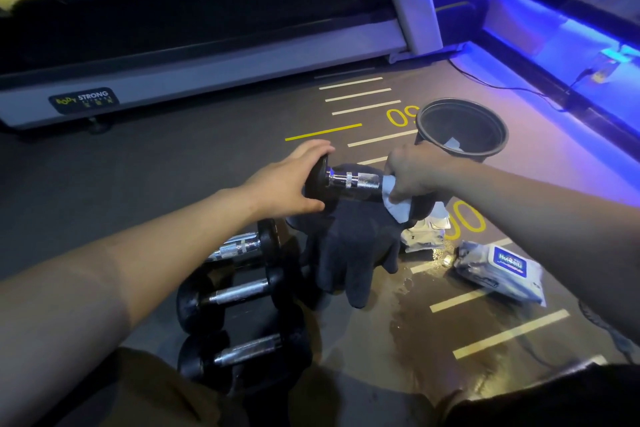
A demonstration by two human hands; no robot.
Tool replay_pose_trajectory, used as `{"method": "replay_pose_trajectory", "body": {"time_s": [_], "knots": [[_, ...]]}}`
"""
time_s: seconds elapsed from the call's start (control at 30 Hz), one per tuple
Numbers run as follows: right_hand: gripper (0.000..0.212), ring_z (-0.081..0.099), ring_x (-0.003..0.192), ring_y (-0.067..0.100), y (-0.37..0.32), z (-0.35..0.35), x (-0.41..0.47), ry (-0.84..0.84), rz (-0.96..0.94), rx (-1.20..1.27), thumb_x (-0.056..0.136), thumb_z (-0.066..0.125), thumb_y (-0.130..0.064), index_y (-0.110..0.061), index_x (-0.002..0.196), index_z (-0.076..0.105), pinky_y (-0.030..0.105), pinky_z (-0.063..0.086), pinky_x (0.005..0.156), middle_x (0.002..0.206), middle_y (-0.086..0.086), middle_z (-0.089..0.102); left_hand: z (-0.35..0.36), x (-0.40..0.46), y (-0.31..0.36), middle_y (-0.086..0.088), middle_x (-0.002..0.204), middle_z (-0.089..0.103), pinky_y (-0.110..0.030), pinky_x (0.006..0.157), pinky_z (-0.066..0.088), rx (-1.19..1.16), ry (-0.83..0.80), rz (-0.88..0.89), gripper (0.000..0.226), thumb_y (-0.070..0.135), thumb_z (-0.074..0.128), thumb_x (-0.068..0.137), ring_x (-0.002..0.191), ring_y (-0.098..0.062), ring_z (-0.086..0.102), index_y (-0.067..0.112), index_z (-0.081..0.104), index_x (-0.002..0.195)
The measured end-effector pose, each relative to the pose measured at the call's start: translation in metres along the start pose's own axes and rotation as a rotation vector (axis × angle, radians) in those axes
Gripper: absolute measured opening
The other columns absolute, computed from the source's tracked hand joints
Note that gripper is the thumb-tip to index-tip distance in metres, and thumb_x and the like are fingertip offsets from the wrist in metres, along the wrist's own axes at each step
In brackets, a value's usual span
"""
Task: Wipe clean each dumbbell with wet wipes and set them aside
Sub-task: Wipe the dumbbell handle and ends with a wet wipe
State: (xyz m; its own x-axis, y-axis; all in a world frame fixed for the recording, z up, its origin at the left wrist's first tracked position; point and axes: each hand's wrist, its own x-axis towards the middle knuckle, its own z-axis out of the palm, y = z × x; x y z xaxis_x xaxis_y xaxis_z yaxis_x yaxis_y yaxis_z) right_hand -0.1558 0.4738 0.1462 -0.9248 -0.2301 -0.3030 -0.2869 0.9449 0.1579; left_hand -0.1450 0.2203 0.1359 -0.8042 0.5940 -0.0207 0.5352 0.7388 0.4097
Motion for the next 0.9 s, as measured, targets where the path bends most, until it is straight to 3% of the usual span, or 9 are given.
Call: {"method": "replay_pose_trajectory", "body": {"time_s": [0.13, 0.23, 0.37, 0.43, 0.53, 0.7, 0.77, 0.9], "knots": [[0.054, 0.062, 0.094, 0.026, 0.000, 0.017, -0.004, 0.170, 0.036, -0.126, 0.066, 0.072, -0.068, -0.022, 0.088, 0.054, 0.039, 0.038, 0.094, 0.090, 0.001, 0.067, -0.001, 0.002, 0.000, 0.020, 0.159, 0.016, -0.031, 0.096, 0.043, -0.018, 0.009, -0.009, 0.090, 0.036, 0.079, 0.077, 0.134, -0.010, 0.044, 0.032, 0.028, 0.151], [0.057, 0.063, 0.096, 0.026, 0.000, 0.018, -0.007, 0.218, 0.039, -0.178, 0.068, 0.070, -0.070, -0.020, 0.092, 0.058, 0.041, 0.037, 0.099, 0.095, 0.003, 0.069, -0.002, 0.002, 0.002, 0.020, 0.158, 0.019, -0.034, 0.099, 0.046, -0.035, 0.015, -0.014, 0.089, 0.035, 0.080, 0.077, 0.132, -0.010, 0.045, 0.032, 0.030, 0.150], [0.048, 0.061, 0.093, 0.029, -0.005, 0.008, -0.004, 0.027, 0.037, -0.095, 0.074, 0.074, -0.059, -0.019, 0.087, 0.049, 0.036, 0.042, 0.086, 0.091, 0.004, 0.063, -0.002, 0.000, 0.003, 0.019, 0.159, 0.018, -0.035, 0.098, 0.047, -0.033, 0.007, -0.018, 0.090, 0.036, 0.080, 0.077, 0.128, -0.012, 0.048, 0.031, 0.029, 0.151], [0.042, 0.058, 0.089, 0.030, -0.004, -0.002, -0.001, -0.107, 0.028, 0.039, 0.078, 0.076, -0.046, -0.013, 0.092, 0.055, 0.034, 0.044, 0.074, 0.090, 0.005, 0.058, -0.001, 0.000, 0.003, 0.018, 0.159, 0.017, -0.035, 0.098, 0.047, -0.014, 0.007, -0.014, 0.091, 0.036, 0.080, 0.077, 0.128, -0.013, 0.049, 0.030, 0.028, 0.152], [0.038, 0.059, 0.089, 0.030, 0.002, -0.011, 0.002, -0.191, -0.008, 0.166, 0.084, 0.074, -0.035, -0.004, 0.104, 0.065, 0.034, 0.047, 0.071, 0.098, 0.010, 0.064, 0.000, 0.002, 0.000, 0.019, 0.159, 0.017, -0.038, 0.100, 0.047, -0.010, 0.010, -0.014, 0.092, 0.037, 0.079, 0.076, 0.128, -0.015, 0.050, 0.031, 0.027, 0.152], [0.052, 0.059, 0.100, 0.028, 0.007, 0.001, -0.006, 0.030, -0.046, 0.195, 0.075, 0.081, -0.040, -0.018, 0.116, 0.058, 0.035, 0.045, 0.079, 0.110, 0.002, 0.063, 0.001, 0.003, -0.001, 0.019, 0.159, 0.018, -0.038, 0.102, 0.046, -0.022, 0.014, -0.012, 0.092, 0.036, 0.080, 0.077, 0.130, -0.012, 0.048, 0.030, 0.028, 0.152], [0.051, 0.061, 0.100, 0.028, 0.011, 0.006, -0.011, 0.175, -0.078, 0.102, 0.073, 0.079, -0.048, -0.021, 0.108, 0.054, 0.038, 0.044, 0.086, 0.105, 0.001, 0.064, 0.000, 0.003, 0.000, 0.019, 0.159, 0.019, -0.037, 0.102, 0.045, -0.026, 0.012, -0.023, 0.091, 0.035, 0.080, 0.077, 0.130, -0.012, 0.047, 0.030, 0.028, 0.152], [0.057, 0.062, 0.097, 0.024, 0.014, 0.013, -0.016, 0.139, -0.083, -0.157, 0.065, 0.062, -0.073, -0.028, 0.100, 0.061, 0.041, 0.040, 0.097, 0.093, -0.003, 0.069, -0.001, 0.004, 0.002, 0.017, 0.159, 0.020, -0.039, 0.104, 0.044, -0.037, 0.005, -0.029, 0.090, 0.035, 0.081, 0.077, 0.131, -0.012, 0.046, 0.029, 0.029, 0.151]]}}
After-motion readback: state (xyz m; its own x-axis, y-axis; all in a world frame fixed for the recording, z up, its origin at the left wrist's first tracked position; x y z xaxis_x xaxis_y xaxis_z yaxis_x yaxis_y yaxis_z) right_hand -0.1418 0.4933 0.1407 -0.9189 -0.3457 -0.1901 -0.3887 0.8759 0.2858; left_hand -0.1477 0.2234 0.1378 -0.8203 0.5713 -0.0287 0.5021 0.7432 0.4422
